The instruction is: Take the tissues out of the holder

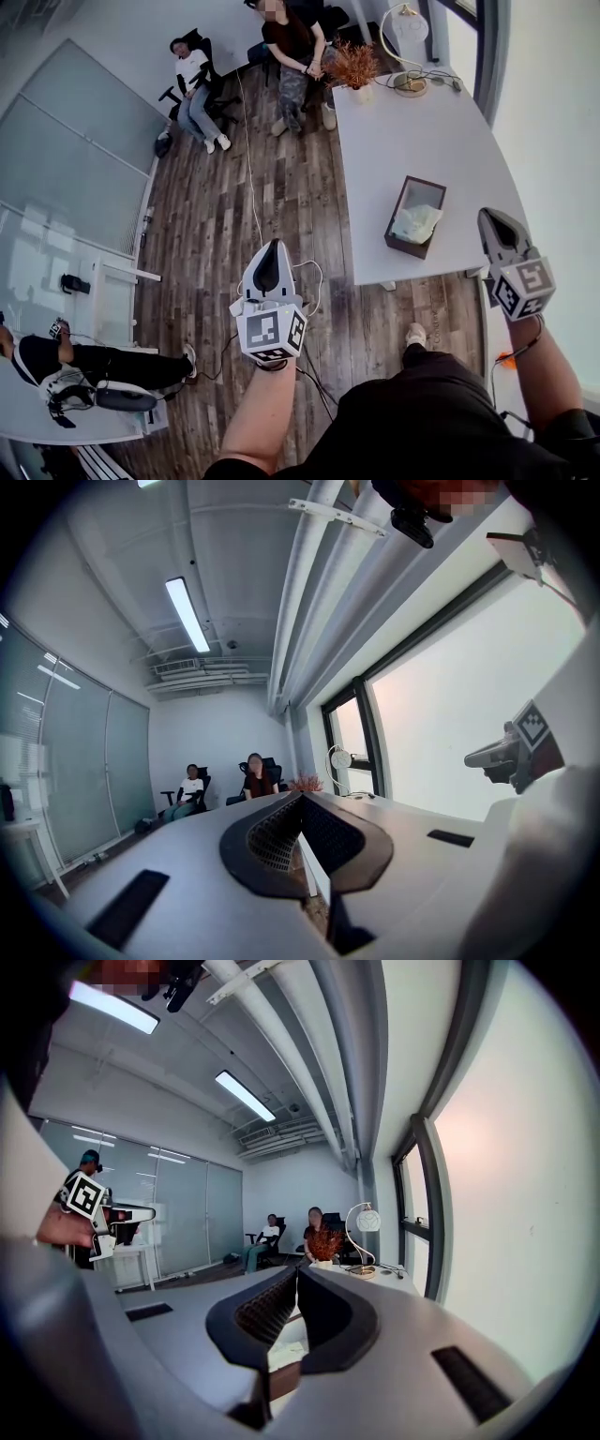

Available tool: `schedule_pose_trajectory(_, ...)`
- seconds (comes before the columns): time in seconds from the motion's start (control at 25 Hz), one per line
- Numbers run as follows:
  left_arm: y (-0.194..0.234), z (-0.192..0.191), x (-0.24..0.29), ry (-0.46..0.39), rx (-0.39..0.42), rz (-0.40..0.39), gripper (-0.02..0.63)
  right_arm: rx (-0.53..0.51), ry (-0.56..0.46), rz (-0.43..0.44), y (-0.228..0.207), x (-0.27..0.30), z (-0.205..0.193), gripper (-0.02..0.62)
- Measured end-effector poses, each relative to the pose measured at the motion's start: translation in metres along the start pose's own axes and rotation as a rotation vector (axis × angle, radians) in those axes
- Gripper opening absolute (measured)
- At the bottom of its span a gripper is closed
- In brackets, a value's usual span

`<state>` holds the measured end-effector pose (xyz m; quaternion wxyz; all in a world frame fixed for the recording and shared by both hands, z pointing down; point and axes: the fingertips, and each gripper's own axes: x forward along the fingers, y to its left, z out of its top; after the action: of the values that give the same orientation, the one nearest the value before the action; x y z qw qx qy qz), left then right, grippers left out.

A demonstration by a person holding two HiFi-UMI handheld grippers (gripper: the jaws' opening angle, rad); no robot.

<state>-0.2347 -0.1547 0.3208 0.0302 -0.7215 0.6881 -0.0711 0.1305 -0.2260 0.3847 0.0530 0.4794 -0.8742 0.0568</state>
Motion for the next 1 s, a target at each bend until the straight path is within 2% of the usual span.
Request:
schedule_pose_trajectory(0.4, -0.002, -0.008, 0.055, 0.038, 0.022, -0.007, 0.005, 0.031, 0.042, 0.064, -0.004, 0.067, -0.016, 0.006)
schedule_pose_trajectory(0.72, -0.001, -0.031, 0.104, 0.058, 0.001, -0.076, 0.005, 0.052, 0.086, 0.041, 0.002, 0.09, -0.037, 0.006)
schedule_pose_trajectory(1.0, -0.006, -0.051, 0.131, 0.084, -0.011, -0.144, 0.005, 0.063, 0.162, 0.092, 0.023, 0.099, -0.069, 0.008)
